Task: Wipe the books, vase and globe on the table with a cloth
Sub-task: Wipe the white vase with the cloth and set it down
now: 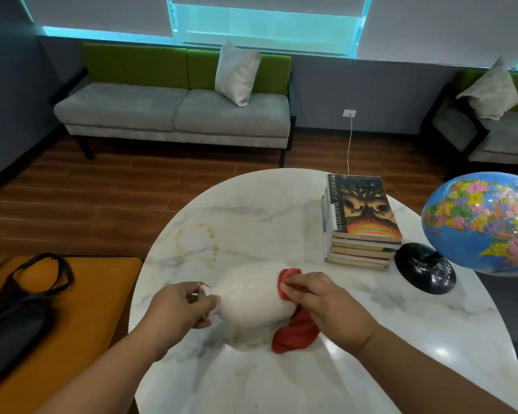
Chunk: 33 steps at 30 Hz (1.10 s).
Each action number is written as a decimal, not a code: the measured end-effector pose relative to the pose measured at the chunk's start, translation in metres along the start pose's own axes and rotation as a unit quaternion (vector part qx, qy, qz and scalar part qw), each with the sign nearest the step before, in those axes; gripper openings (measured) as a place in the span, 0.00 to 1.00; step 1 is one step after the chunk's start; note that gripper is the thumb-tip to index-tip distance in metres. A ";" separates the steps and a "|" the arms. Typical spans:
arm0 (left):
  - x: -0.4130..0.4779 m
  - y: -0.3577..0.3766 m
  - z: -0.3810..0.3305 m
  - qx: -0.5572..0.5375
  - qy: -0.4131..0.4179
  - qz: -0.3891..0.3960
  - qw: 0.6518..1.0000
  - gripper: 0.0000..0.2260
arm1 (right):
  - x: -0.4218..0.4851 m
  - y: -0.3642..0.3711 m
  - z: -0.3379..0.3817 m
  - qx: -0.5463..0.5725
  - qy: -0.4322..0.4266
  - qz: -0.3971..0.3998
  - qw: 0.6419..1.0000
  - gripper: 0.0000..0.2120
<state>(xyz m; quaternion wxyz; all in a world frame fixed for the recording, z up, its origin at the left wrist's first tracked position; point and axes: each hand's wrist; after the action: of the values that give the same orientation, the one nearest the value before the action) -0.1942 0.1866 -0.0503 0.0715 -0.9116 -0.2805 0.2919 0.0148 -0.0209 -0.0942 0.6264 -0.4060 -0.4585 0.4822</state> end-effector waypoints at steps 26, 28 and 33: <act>-0.008 -0.005 0.002 0.052 0.044 0.027 0.997 0.15 | -0.013 -0.003 -0.006 0.027 0.104 0.041 0.993 0.31; -0.007 -0.004 0.000 0.046 0.044 0.024 0.998 0.14 | -0.007 -0.003 0.003 0.033 0.101 0.044 0.993 0.26; -0.003 0.003 -0.005 0.070 0.041 0.007 0.997 0.15 | 0.019 -0.008 0.037 0.086 0.032 0.040 0.995 0.23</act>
<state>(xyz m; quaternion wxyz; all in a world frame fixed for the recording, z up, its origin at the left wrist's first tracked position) -0.1925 0.1826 -0.0455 0.1447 -0.9175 -0.2497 0.2738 -0.0164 -0.0015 -0.0740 0.6538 -0.3832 -0.3786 0.5314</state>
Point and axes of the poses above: each hand's wrist, its own x-axis towards the middle knuckle, its own y-axis out of the palm, z = x × y, and after that the axes turned 10 degrees about z, right-handed
